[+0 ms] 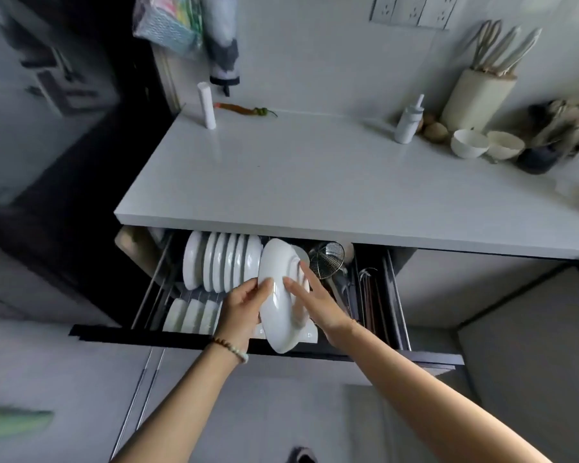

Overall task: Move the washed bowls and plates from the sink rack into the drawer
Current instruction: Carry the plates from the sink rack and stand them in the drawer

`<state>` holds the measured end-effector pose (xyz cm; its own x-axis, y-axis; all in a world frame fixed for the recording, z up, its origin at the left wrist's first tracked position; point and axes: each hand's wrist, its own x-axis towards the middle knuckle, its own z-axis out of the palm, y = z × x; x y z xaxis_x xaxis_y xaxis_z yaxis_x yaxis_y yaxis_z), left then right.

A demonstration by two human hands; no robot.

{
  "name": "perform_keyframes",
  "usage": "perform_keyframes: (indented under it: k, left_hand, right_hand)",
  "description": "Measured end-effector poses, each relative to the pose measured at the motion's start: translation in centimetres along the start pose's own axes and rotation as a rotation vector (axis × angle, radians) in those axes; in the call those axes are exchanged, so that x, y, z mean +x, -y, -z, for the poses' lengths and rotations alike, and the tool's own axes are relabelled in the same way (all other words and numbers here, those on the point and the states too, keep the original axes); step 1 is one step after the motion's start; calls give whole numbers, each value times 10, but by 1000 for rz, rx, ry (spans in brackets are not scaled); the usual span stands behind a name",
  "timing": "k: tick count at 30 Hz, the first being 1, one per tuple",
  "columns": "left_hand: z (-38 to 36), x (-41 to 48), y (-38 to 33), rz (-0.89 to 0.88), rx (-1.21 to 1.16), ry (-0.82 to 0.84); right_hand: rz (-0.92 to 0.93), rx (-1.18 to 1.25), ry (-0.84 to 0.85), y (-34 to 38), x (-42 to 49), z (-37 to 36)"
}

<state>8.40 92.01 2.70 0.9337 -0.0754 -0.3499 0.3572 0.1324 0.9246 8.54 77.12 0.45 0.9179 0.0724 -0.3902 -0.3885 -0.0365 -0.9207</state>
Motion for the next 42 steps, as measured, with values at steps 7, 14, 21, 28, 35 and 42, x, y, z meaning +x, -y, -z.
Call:
perform_keyframes:
  k: [7,14,21,28,35,42]
  left_hand:
    - [33,50,26,20,27,-41]
    - [39,102,51,83,14,-85]
    - [51,153,72,165,11,-79]
    - [72,195,90,86,160,23]
    - [79,225,102,18,184,70]
    - [77,241,109,-25,222,57]
  right_hand:
    - [-53,-59,67,-19,61,-20]
    - [-101,-50,87,-45,117,-21]
    - [-152,-21,54,-68,164,-27]
    - [-130,42,27,-90,199,-42]
    - [-112,84,10,-104,226,-48]
    - [-76,100,31,-121,252,-47]
